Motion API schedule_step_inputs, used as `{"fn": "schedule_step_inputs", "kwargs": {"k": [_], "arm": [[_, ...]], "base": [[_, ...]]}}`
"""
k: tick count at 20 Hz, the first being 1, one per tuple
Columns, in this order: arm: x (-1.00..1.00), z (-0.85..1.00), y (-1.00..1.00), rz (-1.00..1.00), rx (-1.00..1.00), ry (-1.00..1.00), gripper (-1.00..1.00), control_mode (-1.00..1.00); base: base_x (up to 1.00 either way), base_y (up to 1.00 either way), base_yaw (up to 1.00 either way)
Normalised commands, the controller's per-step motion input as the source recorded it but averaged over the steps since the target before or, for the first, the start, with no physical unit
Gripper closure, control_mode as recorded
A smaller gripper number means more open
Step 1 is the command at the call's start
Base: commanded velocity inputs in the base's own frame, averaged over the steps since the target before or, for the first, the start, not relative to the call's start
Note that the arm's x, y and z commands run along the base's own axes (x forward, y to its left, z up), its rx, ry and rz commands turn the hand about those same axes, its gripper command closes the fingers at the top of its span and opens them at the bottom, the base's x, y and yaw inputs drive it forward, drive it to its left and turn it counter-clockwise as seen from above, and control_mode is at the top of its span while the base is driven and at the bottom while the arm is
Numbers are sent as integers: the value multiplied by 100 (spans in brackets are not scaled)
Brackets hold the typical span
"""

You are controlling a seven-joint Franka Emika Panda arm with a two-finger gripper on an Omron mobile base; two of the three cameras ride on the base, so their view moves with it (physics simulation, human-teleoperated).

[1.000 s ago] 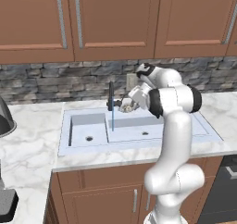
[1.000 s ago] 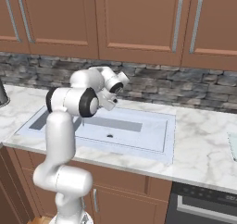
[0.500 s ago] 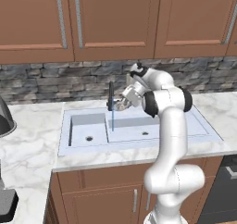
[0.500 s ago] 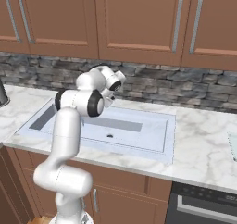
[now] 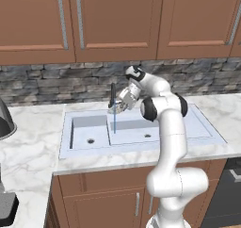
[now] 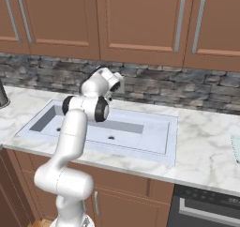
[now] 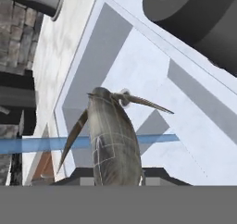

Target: Take the fish out of the fridge, briefly rinse it in the sink, and place it on the tray next to the sink.

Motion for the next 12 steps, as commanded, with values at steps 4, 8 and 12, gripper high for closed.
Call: {"fn": "schedule_step_inputs", "kwargs": {"k": [4,8,12], "arm": [[0,0,26,9,0,7,100,-100],[-15,0,12,1,0,1,100,-100],[-67,0,5,0,0,0,100,-100]], "base": [[0,0,0],[0,0,0],[0,0,0]]}}
